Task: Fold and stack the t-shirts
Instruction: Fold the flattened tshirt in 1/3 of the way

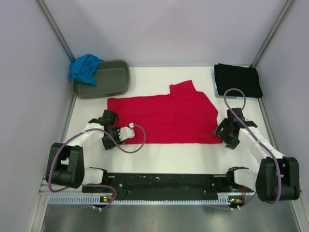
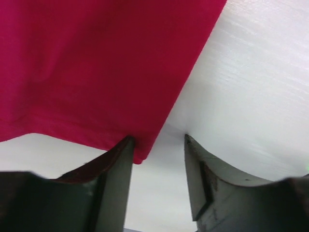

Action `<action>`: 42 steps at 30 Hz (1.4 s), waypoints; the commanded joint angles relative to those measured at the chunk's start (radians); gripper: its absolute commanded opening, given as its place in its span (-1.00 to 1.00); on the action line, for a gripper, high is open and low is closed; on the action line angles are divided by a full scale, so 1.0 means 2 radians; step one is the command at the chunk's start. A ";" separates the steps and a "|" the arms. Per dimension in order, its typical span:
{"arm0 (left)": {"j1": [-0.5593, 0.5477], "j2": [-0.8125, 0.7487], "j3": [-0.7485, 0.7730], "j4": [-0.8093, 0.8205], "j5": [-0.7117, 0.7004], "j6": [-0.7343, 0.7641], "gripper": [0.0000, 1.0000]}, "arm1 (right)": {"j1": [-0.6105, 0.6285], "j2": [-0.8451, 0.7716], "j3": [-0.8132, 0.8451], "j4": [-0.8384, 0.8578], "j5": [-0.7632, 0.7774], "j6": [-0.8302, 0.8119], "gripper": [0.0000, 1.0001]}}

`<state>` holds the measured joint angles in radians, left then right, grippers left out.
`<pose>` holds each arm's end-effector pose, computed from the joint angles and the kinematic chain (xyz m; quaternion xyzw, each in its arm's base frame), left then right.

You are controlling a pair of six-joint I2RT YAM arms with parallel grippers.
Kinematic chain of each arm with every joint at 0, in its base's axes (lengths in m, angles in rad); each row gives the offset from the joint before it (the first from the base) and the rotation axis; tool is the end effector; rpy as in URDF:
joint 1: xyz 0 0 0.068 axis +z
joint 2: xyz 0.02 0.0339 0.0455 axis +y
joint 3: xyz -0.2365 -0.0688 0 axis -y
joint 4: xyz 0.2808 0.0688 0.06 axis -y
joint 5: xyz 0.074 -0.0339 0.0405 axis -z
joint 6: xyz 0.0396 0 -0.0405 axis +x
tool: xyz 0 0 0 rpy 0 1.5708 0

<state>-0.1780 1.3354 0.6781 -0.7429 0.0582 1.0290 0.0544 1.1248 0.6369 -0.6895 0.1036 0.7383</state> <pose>0.2388 -0.0453 0.1075 0.5673 0.8186 0.0087 0.0895 0.2375 0.0088 0.1435 0.3380 0.9193 0.0285 0.1996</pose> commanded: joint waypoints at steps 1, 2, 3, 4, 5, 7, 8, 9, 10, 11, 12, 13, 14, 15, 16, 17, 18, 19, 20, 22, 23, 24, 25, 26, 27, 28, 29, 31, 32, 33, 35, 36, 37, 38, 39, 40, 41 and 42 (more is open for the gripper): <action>-0.001 0.004 -0.019 0.040 -0.004 0.009 -0.08 | -0.006 0.035 -0.013 0.042 -0.026 0.033 0.43; -0.001 0.006 -0.021 0.043 -0.003 0.008 -0.15 | -0.008 0.039 -0.021 0.050 -0.023 0.033 0.34; 0.000 0.006 -0.025 0.045 -0.002 0.005 -0.23 | -0.014 0.041 -0.032 0.057 -0.020 0.034 0.23; 0.000 0.006 -0.025 0.048 -0.001 0.002 -0.33 | -0.021 0.044 -0.039 0.061 -0.023 0.034 0.05; 0.000 0.007 -0.027 0.049 -0.001 -0.001 -0.49 | -0.025 0.046 -0.044 0.063 -0.029 0.031 -0.16; -0.001 0.003 -0.025 0.046 0.000 -0.008 -0.89 | -0.040 0.037 -0.051 0.062 -0.046 0.023 -0.54; -0.001 0.001 -0.024 0.045 0.000 -0.013 -1.00 | -0.043 0.031 -0.054 0.060 -0.062 0.017 -0.72; 0.000 -0.001 -0.020 0.042 -0.002 -0.017 -1.00 | -0.044 0.015 -0.055 0.056 -0.072 0.013 -0.98; 0.000 -0.003 -0.016 0.035 -0.005 -0.020 -1.00 | -0.044 0.008 -0.054 0.047 -0.076 0.011 -1.00; 0.000 -0.008 -0.012 0.026 -0.008 -0.022 -1.00 | -0.045 -0.010 -0.050 0.036 -0.079 0.011 -1.00; 0.000 -0.013 -0.007 0.016 -0.010 -0.023 -1.00 | -0.044 -0.025 -0.046 0.021 -0.079 0.010 -1.00; 0.000 -0.021 -0.005 0.005 -0.012 -0.022 -1.00 | -0.045 -0.037 -0.040 0.004 -0.078 0.008 -1.00; 0.000 -0.029 -0.002 -0.008 -0.014 -0.019 -1.00 | -0.045 -0.051 -0.033 -0.018 -0.074 0.006 -1.00; 0.000 -0.040 0.001 -0.021 -0.015 -0.015 -1.00 | -0.045 -0.063 -0.027 -0.039 -0.071 0.003 -1.00; 0.000 -0.052 0.001 -0.036 -0.017 -0.011 -1.00 | -0.045 -0.074 -0.019 -0.059 -0.066 0.000 -1.00; 0.000 -0.062 0.004 -0.052 -0.018 -0.005 -1.00 | -0.044 -0.086 -0.012 -0.075 -0.064 -0.003 -1.00; 0.000 -0.069 0.007 -0.067 -0.021 -0.002 -1.00 | -0.044 -0.097 -0.009 -0.090 -0.067 0.000 -1.00; 0.000 -0.073 0.011 -0.080 -0.023 -0.001 -1.00 | -0.045 -0.108 -0.006 -0.102 -0.072 0.000 -1.00; 0.000 -0.078 0.013 -0.095 -0.024 0.002 -1.00 | -0.045 -0.119 -0.004 -0.116 -0.076 0.004 -1.00; 0.000 -0.087 0.018 -0.122 -0.024 0.006 -1.00 | -0.044 -0.141 0.003 -0.140 -0.089 0.008 -1.00; 0.000 -0.093 0.021 -0.136 -0.024 0.010 -1.00 | -0.045 -0.150 0.007 -0.154 -0.092 0.009 -1.00; 0.000 -0.099 0.026 -0.149 -0.041 0.014 -1.00 | -0.045 -0.160 0.014 -0.169 -0.093 0.007 -1.00; 0.000 -0.102 0.028 -0.165 -0.042 0.020 -1.00 | -0.044 -0.166 0.019 -0.184 -0.095 0.002 -1.00; 0.000 -0.106 0.034 -0.178 -0.042 0.025 -1.00 | -0.044 -0.169 0.026 -0.201 -0.095 -0.005 -1.00; 0.000 -0.109 0.038 -0.191 -0.043 0.027 -1.00 | -0.044 -0.172 0.033 -0.217 -0.096 -0.009 -1.00; 0.000 -0.112 0.042 -0.202 -0.044 0.031 -1.00 | -0.045 -0.174 0.040 -0.233 -0.096 -0.016 -1.00; 0.000 -0.115 0.046 -0.211 -0.044 0.034 -1.00 | -0.044 -0.176 0.047 -0.251 -0.097 -0.020 -1.00; 0.000 -0.117 0.051 -0.230 -0.044 0.045 -1.00 | -0.045 -0.178 0.062 -0.273 -0.097 -0.034 -1.00; 0.000 -0.118 0.051 -0.237 -0.044 0.048 -1.00 | -0.044 -0.177 0.071 -0.280 -0.096 -0.042 -1.00; 0.000 -0.118 0.050 -0.239 -0.044 0.052 -1.00 | -0.044 -0.175 0.078 -0.292 -0.091 -0.052 -1.00; -0.001 -0.115 0.046 -0.244 -0.044 0.056 -1.00 | -0.044 -0.174 0.086 -0.310 -0.086 -0.067 -1.00; -0.001 -0.112 0.046 -0.247 -0.042 0.058 -1.00 | -0.044 -0.174 0.083 -0.316 -0.089 -0.071 -1.00; -0.001 -0.109 0.044 -0.250 -0.040 0.060 -1.00 | -0.044 -0.177 0.079 -0.320 -0.095 -0.072 -1.00; -0.001 -0.107 0.044 -0.254 -0.037 0.063 -1.00 | -0.044 -0.181 0.074 -0.320 -0.105 -0.075 -1.00; -0.002 -0.105 0.044 -0.257 -0.034 0.065 -1.00 | -0.043 -0.182 0.075 -0.324 -0.108 -0.078 -1.00; -0.002 -0.104 0.044 -0.261 -0.031 0.066 -1.00 | -0.044 -0.182 0.077 -0.327 -0.105 -0.077 -1.00; -0.003 -0.102 0.045 -0.267 -0.031 0.068 -1.00 | -0.044 -0.181 0.080 -0.330 -0.106 -0.078 -1.00; -0.004 -0.099 0.047 -0.269 -0.031 0.070 -1.00 | -0.043 -0.183 0.082 -0.332 -0.106 -0.078 -1.00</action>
<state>-0.1791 1.1221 0.7506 -1.2026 -0.0154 1.1278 -0.0238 0.7769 0.7631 -1.2926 -0.1081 0.6178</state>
